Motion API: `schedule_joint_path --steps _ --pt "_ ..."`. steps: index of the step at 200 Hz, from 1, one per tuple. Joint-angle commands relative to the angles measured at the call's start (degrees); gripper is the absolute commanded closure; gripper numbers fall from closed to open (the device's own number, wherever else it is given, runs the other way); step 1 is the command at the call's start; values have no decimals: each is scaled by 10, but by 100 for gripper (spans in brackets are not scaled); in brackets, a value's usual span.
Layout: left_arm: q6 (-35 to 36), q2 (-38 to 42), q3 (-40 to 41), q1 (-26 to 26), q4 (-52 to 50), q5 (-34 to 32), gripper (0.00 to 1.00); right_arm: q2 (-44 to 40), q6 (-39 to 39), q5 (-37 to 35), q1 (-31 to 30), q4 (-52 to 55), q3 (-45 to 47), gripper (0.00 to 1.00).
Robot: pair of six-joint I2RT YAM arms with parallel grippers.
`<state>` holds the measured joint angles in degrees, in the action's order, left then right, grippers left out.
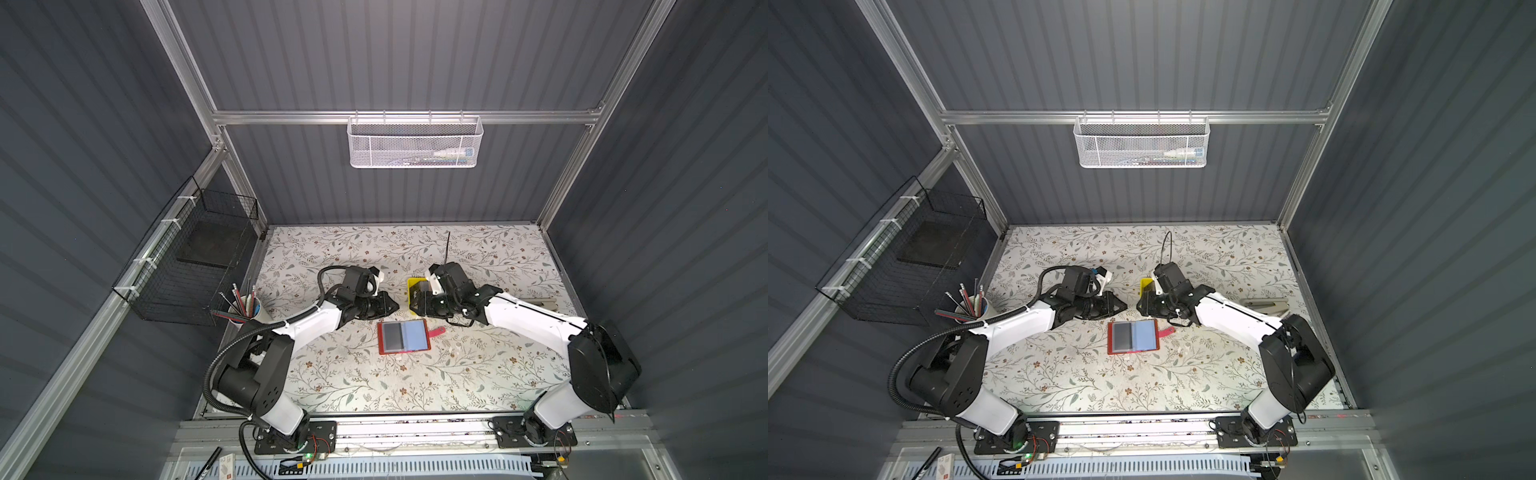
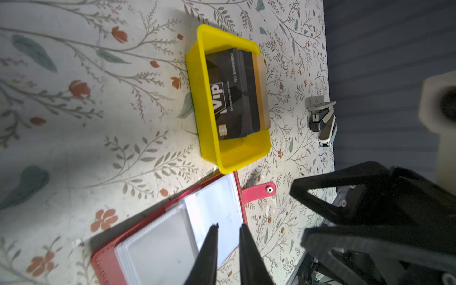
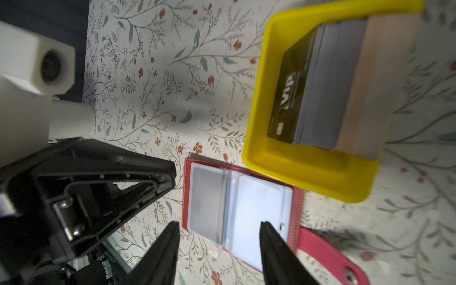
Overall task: Insert credit cards into a card holder
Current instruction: Flip over the card slot in the card holder, then pick up the credit card from the storage box.
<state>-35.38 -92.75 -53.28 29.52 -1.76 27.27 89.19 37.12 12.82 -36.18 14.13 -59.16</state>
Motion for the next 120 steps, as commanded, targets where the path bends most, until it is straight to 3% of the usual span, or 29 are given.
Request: schedule_joint_path --steps 1,59,120 --pt "26 -40 -48 -3 -20 24 81 -7 -21 -22 31 38 -4 38" --pt "36 -131 -149 0 -46 36 80 42 -52 -21 78 56 -47 20" --pt "46 -198 -227 15 -78 22 80 116 -59 -26 84 56 -90 19"
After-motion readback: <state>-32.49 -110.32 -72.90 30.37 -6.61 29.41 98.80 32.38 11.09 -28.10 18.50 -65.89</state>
